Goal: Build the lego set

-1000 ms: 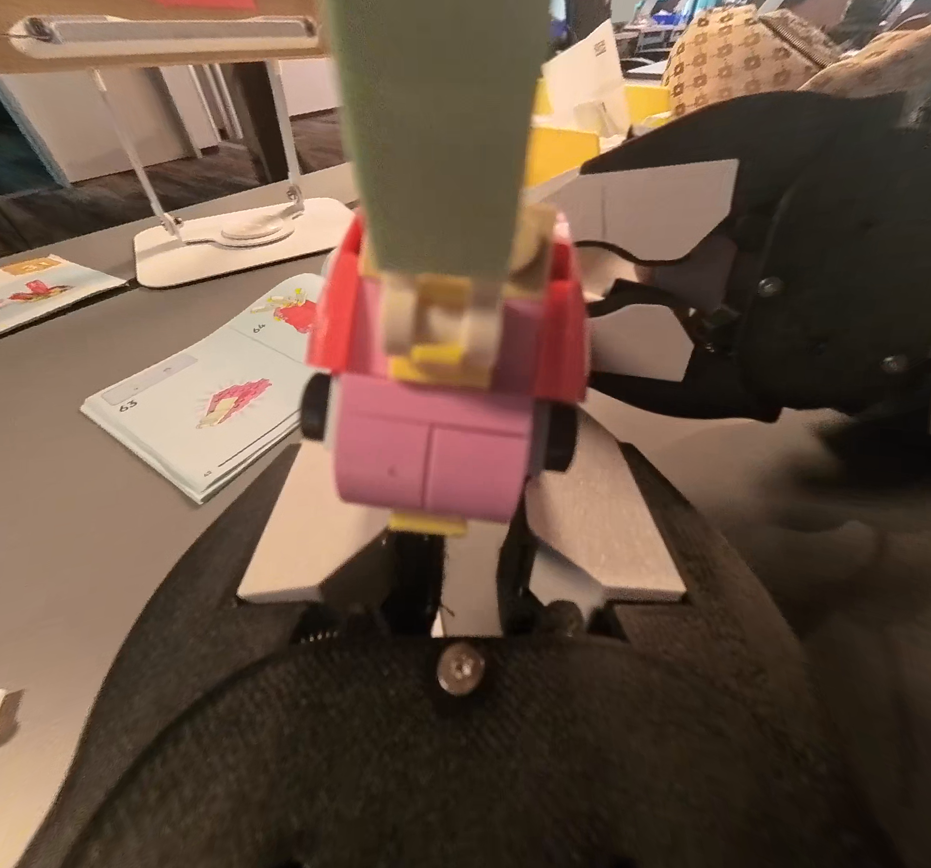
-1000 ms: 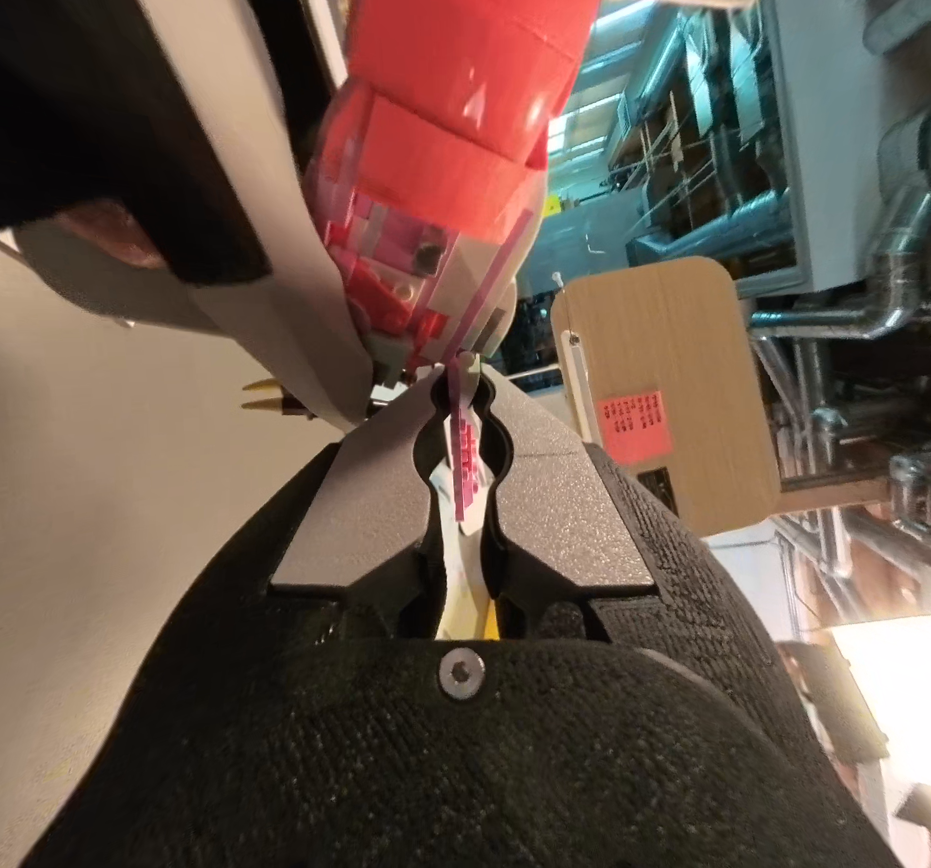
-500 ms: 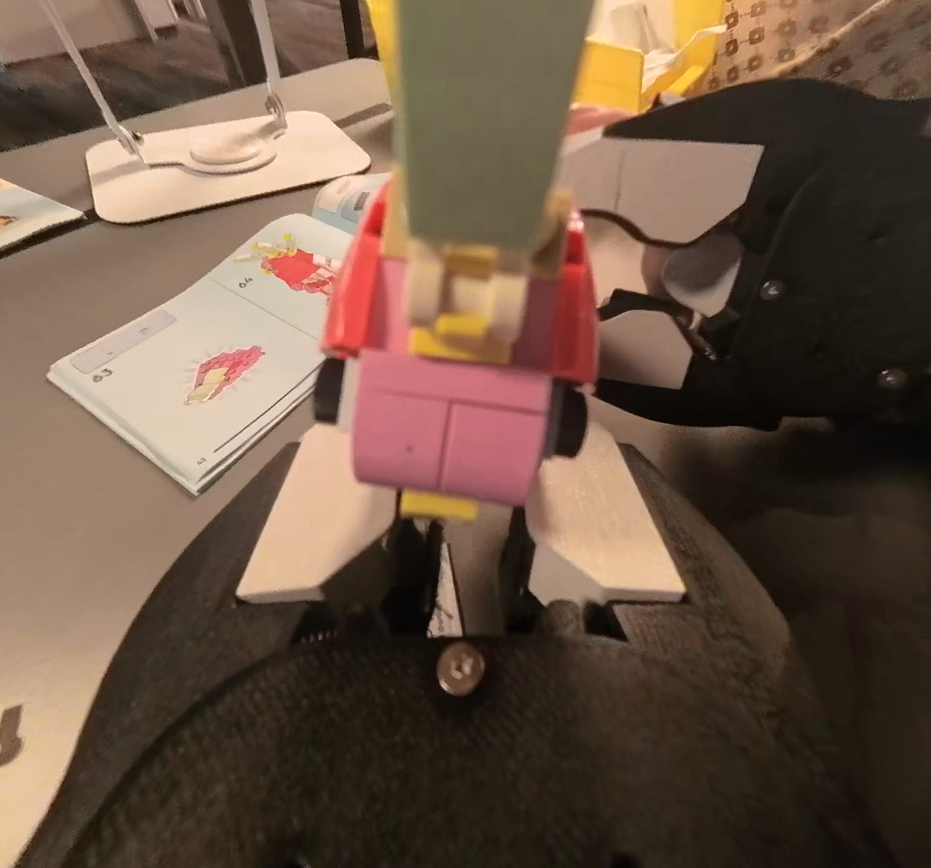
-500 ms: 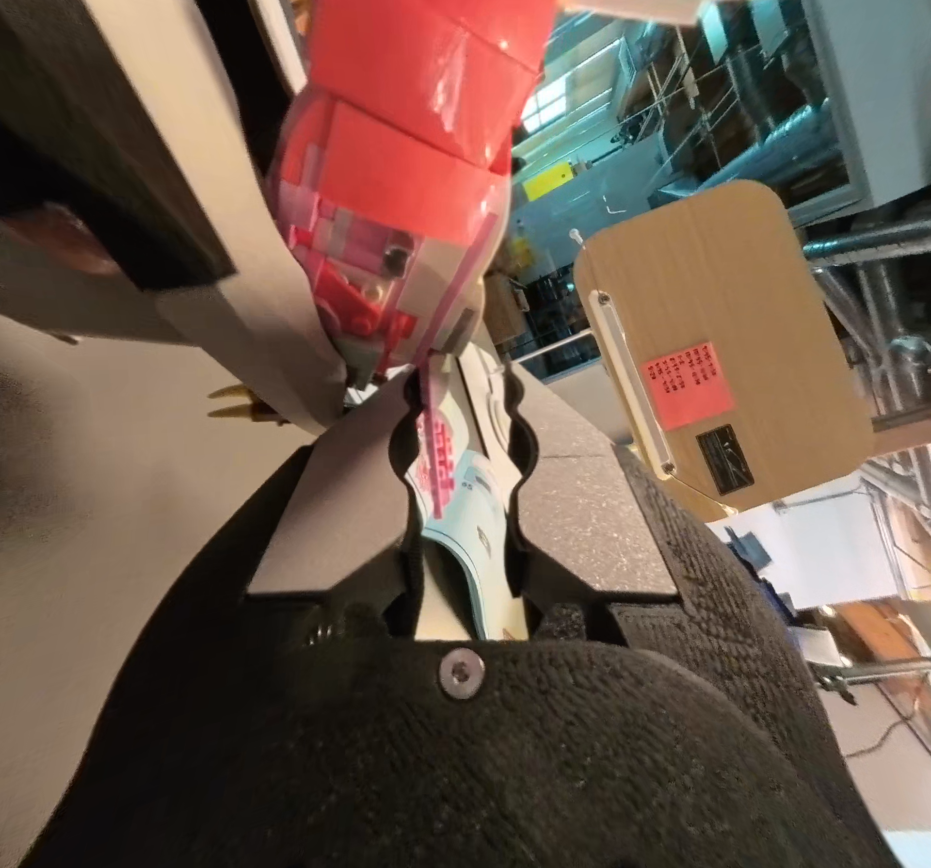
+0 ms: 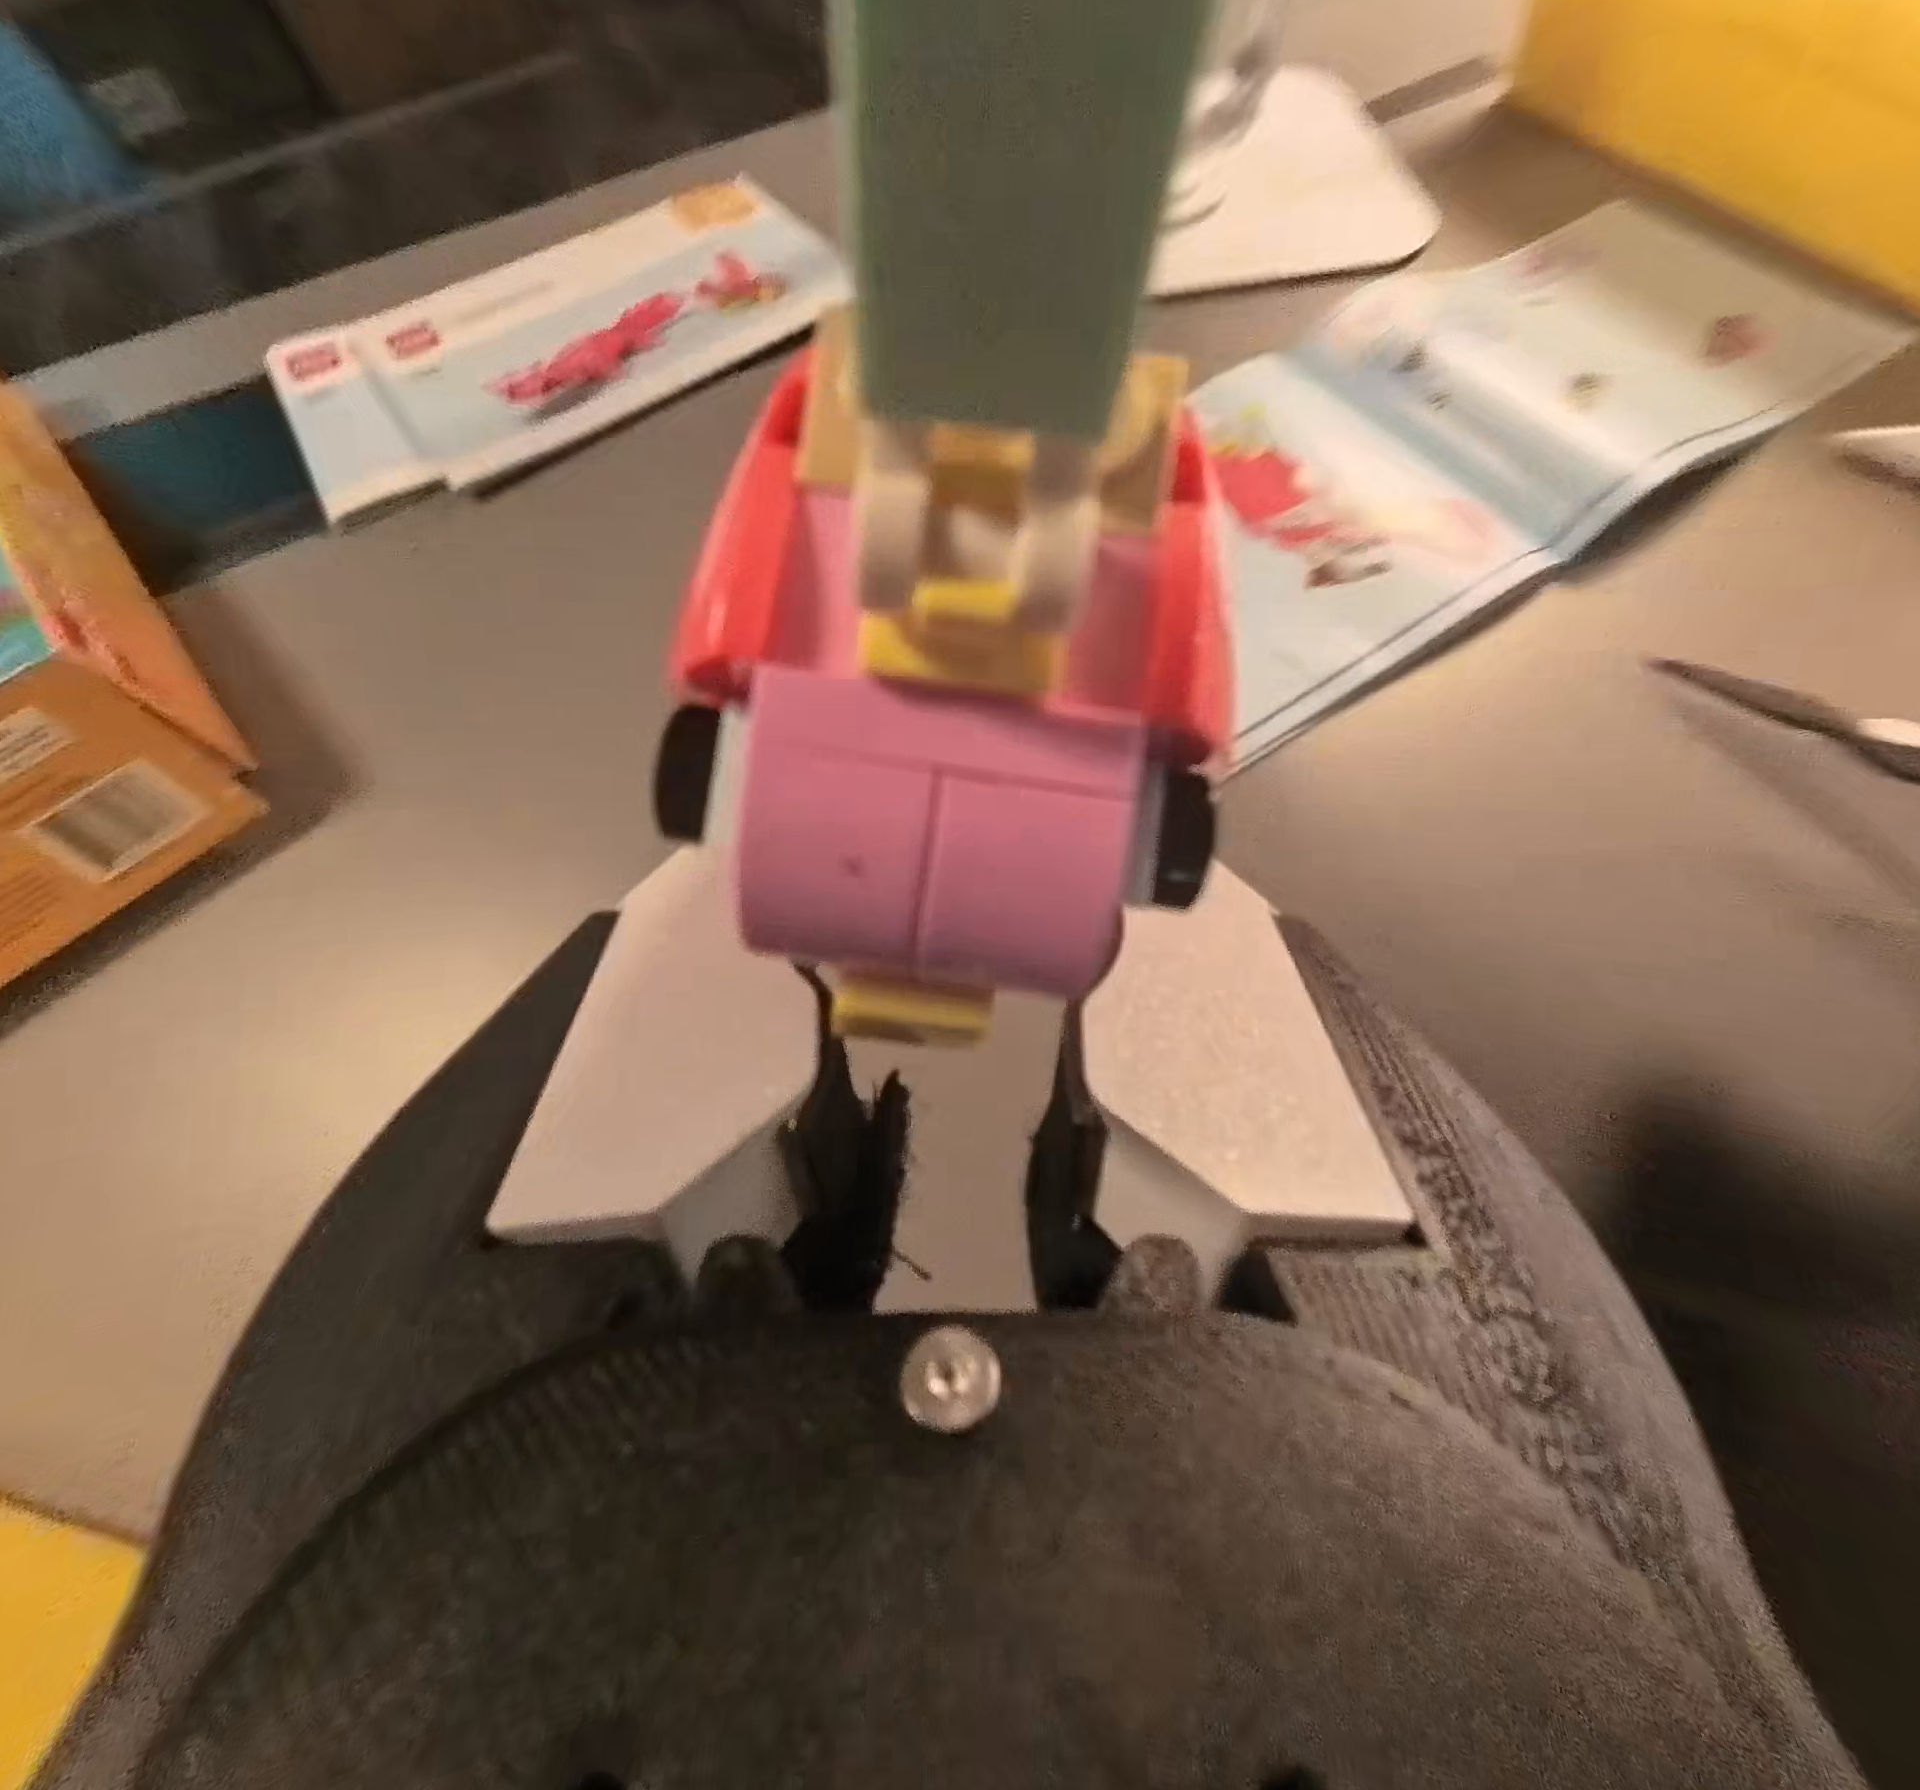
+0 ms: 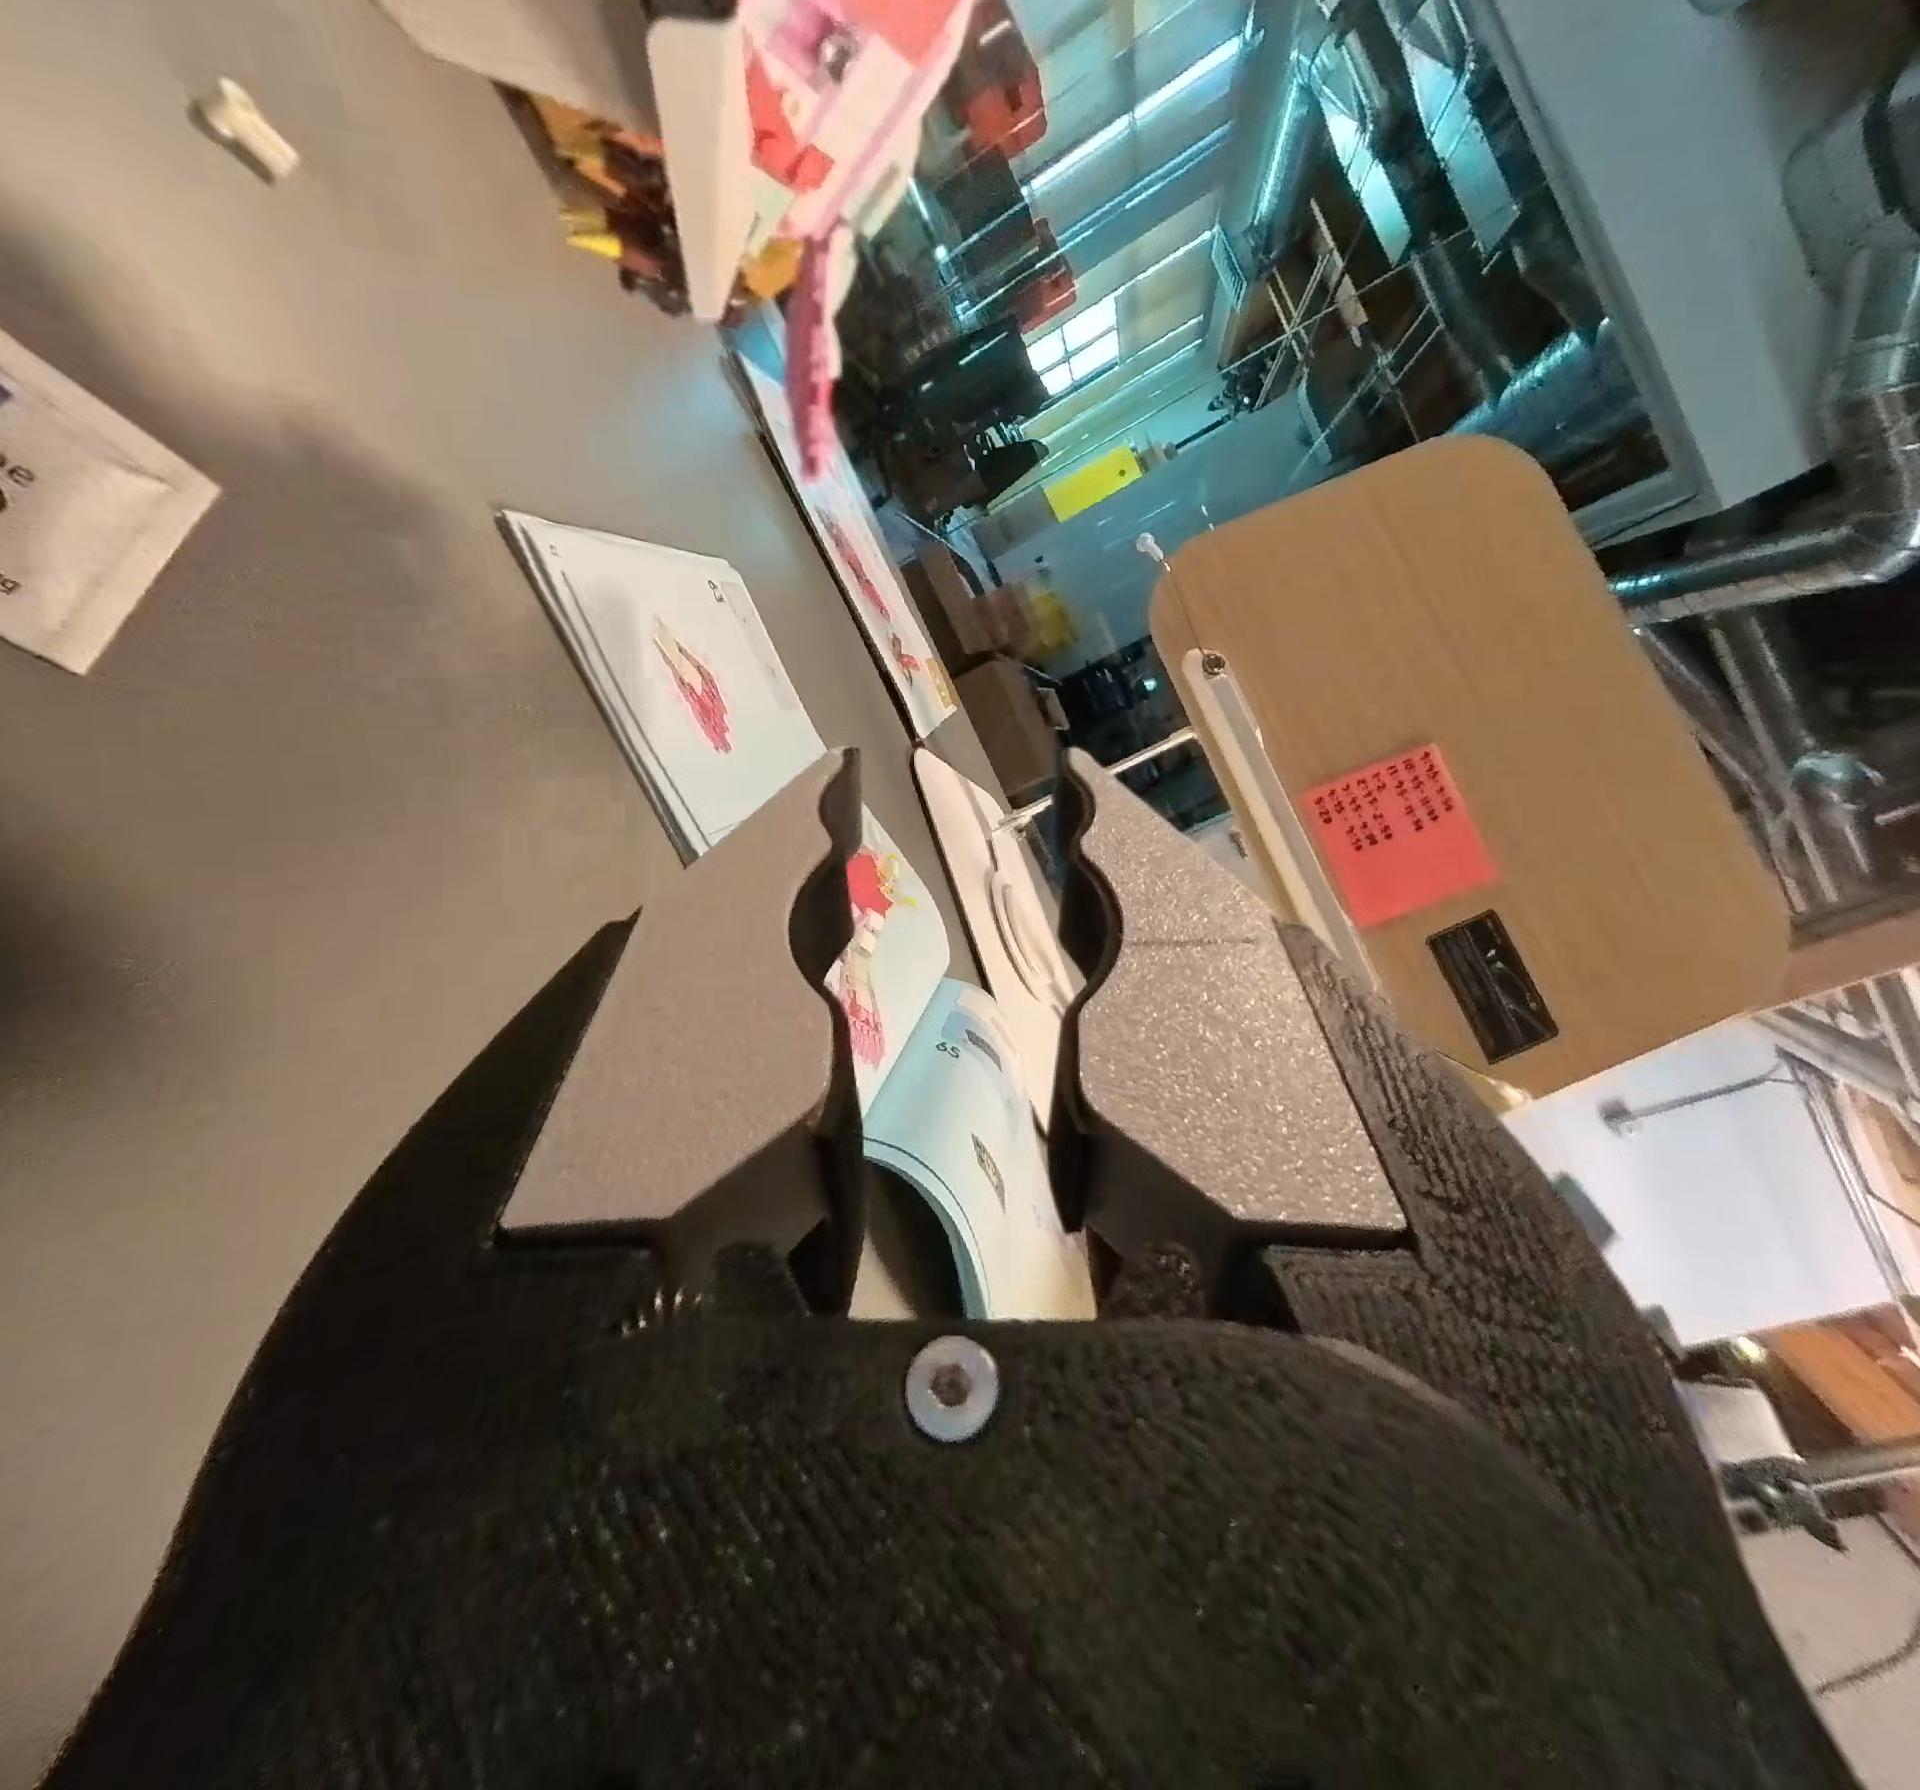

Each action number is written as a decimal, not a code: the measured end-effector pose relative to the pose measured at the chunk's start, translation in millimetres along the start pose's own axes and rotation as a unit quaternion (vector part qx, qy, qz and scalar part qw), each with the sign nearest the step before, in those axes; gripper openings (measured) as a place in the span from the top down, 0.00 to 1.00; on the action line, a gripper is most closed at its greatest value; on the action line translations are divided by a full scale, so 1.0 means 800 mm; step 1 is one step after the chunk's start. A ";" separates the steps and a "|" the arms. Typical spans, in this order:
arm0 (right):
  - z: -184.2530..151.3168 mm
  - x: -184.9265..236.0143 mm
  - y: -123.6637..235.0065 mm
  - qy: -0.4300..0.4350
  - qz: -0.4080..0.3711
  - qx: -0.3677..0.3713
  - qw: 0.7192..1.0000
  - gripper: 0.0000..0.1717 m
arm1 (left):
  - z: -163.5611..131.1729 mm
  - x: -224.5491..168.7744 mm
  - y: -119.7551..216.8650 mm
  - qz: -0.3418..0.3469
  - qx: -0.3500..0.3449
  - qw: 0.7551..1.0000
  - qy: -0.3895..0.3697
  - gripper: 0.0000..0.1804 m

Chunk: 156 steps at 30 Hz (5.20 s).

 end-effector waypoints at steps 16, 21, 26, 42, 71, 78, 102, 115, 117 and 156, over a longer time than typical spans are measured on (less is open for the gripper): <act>-0.009 0.006 -0.003 -0.021 0.014 0.001 1.000 0.85 | -0.012 0.083 -0.072 0.057 0.142 0.988 0.024 0.79; -0.009 0.010 -0.004 -0.021 0.022 0.000 1.000 0.86 | -0.031 0.093 -0.065 0.055 0.182 0.981 0.025 0.79; -0.012 0.013 -0.005 -0.024 0.033 0.006 0.999 0.86 | -0.032 0.095 -0.063 0.046 0.204 0.977 0.028 0.79; 0.008 0.042 -0.002 0.024 0.088 -0.044 0.995 0.90 | -0.029 0.102 -0.060 0.059 0.272 0.961 0.007 0.78; 0.004 0.047 -0.003 0.028 0.095 -0.047 0.994 0.93 | -0.030 0.105 -0.047 0.120 0.234 0.963 0.055 0.54; -0.005 0.027 -0.003 -0.012 0.039 -0.062 0.997 0.93 | -0.042 0.043 0.012 0.020 0.167 0.984 0.064 0.45; -0.157 -0.086 0.038 -0.348 -0.298 0.108 0.882 0.97 | -0.036 0.006 0.107 -0.089 -0.354 0.930 -0.045 0.73; -0.104 -0.078 0.025 -0.331 -0.273 0.047 0.902 1.00 | -0.038 0.043 0.283 -0.042 -0.297 0.954 0.012 0.91; -0.104 -0.075 0.020 -0.330 -0.269 0.054 0.903 1.00 | -0.029 0.098 0.294 0.000 -0.171 0.985 -0.020 0.89; -0.114 -0.061 -0.001 -0.374 -0.216 0.052 0.901 1.00 | -0.081 0.349 0.111 -0.152 0.439 0.858 -0.219 0.83</act>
Point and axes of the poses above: each gripper's, where its closed fingertips meet, y back along the fingers, z out of its top, x = y × z across the jaws, the point moved 5 cm from there along y, back along the fingers, and after that the axes turned 14 degrees about y, right-handed, at the moved point
